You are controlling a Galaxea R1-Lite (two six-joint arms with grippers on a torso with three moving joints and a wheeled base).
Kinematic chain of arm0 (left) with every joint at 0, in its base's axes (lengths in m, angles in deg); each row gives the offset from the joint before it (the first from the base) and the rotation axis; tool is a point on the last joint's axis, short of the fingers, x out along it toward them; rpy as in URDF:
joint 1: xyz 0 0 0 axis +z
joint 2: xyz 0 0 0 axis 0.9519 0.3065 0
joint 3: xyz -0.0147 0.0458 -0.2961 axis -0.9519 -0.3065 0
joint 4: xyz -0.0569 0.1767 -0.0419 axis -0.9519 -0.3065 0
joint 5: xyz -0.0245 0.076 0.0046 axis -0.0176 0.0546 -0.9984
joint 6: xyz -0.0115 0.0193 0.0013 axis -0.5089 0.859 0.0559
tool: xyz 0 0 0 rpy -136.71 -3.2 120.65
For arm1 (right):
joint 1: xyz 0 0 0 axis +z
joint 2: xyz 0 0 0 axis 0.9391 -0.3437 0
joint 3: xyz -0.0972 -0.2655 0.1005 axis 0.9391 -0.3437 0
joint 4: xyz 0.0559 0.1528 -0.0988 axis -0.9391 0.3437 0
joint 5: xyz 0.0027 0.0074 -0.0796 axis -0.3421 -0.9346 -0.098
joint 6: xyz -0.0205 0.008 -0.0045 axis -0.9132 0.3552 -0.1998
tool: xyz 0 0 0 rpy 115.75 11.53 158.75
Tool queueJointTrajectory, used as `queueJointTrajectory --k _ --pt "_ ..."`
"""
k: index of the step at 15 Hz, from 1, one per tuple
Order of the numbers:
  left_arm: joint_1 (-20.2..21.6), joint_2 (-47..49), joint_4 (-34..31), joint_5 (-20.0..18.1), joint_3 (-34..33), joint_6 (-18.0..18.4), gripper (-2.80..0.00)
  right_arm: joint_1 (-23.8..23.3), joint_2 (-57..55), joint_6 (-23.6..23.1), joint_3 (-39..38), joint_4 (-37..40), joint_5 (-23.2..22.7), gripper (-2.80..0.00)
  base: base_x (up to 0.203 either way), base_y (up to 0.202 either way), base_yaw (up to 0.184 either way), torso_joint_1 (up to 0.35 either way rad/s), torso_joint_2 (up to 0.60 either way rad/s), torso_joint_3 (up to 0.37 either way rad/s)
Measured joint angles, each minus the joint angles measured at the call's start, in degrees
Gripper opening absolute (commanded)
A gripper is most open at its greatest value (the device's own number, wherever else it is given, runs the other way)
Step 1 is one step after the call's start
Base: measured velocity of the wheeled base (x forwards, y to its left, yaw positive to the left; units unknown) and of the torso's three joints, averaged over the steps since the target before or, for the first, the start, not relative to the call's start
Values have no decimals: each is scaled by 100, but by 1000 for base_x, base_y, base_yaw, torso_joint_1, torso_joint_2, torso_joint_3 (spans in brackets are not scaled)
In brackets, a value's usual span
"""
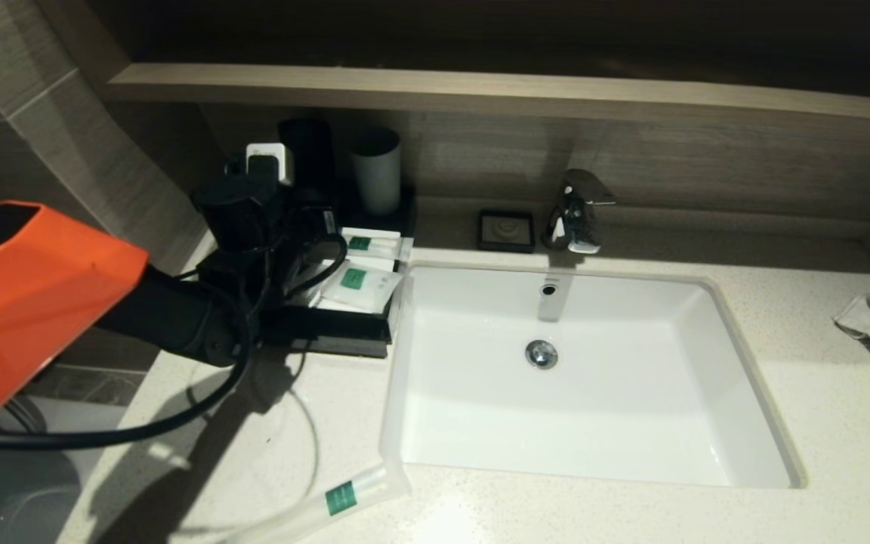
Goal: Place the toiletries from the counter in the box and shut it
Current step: Place the cup on the storage box
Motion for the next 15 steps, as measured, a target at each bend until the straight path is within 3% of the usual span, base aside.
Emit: queueJointTrajectory --k 10,15 --pt "-6 -185 226 -14 14 264 -280 0 0 -4 0 0 2 -280 0 0 0 0 0 0" --pt "2 90 314 -11 398 312 -280 0 0 -2 0 0 5 -280 0 0 0 0 0 0"
